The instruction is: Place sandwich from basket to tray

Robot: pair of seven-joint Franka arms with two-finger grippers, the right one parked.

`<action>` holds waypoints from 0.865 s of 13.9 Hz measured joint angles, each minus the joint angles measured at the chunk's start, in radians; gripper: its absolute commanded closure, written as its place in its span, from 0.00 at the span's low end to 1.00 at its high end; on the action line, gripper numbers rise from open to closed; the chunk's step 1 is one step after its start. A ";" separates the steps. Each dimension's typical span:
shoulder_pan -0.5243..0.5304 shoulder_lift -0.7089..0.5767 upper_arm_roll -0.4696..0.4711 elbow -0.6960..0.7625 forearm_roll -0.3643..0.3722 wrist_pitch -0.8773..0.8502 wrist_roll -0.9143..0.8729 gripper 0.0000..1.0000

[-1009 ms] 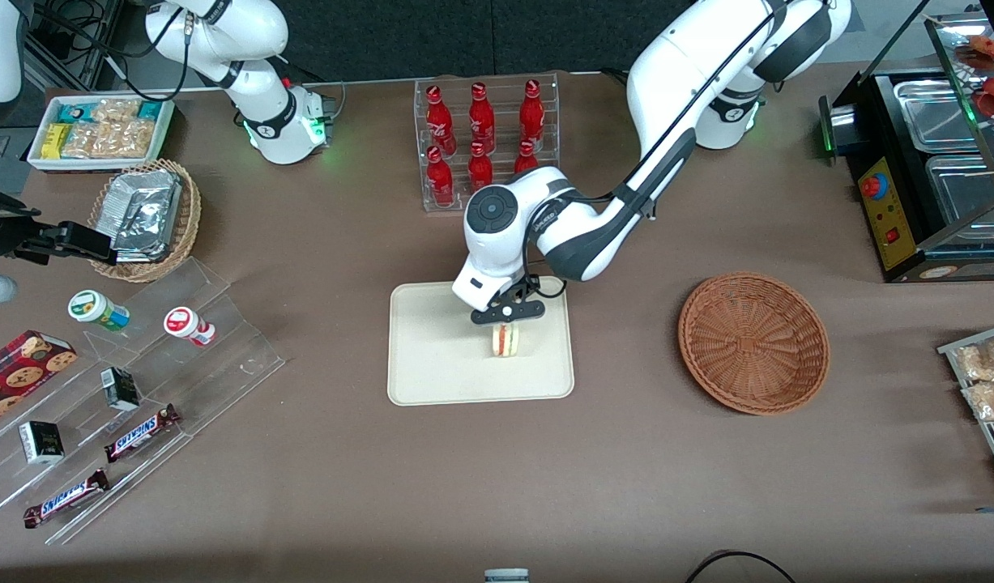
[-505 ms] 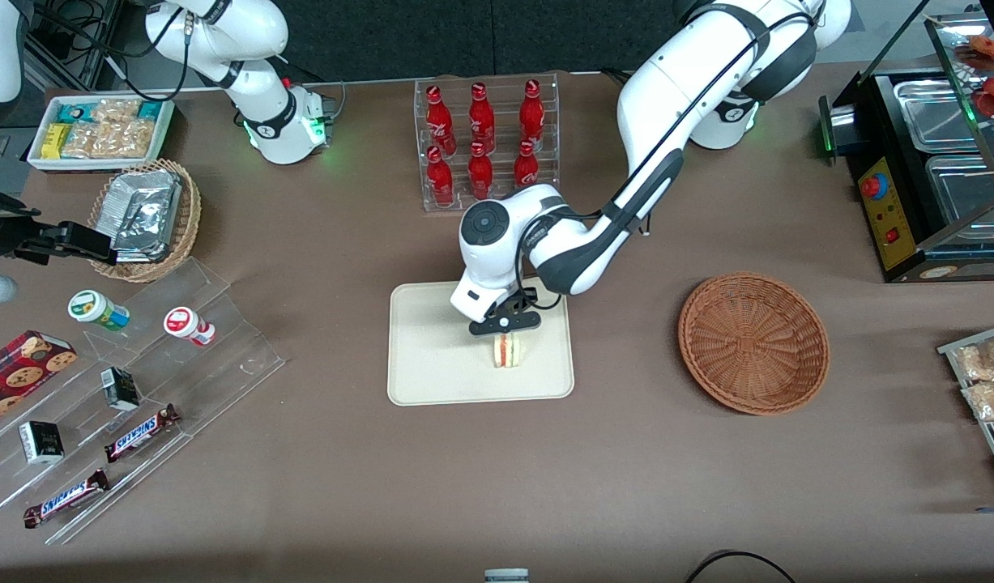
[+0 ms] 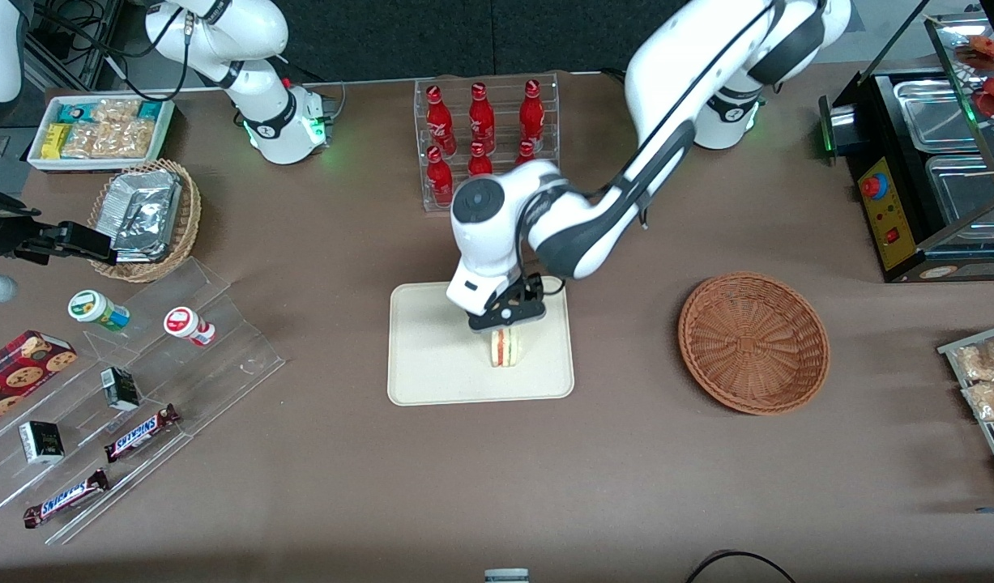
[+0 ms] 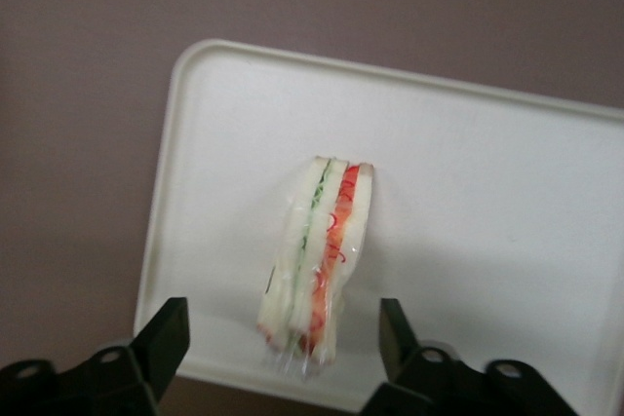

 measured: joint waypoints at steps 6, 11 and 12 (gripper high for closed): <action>0.003 -0.309 0.262 -0.003 -0.183 -0.346 0.082 0.01; 0.008 -0.460 0.535 -0.026 -0.313 -0.494 0.462 0.01; 0.008 -0.493 0.582 -0.044 -0.326 -0.507 0.544 0.01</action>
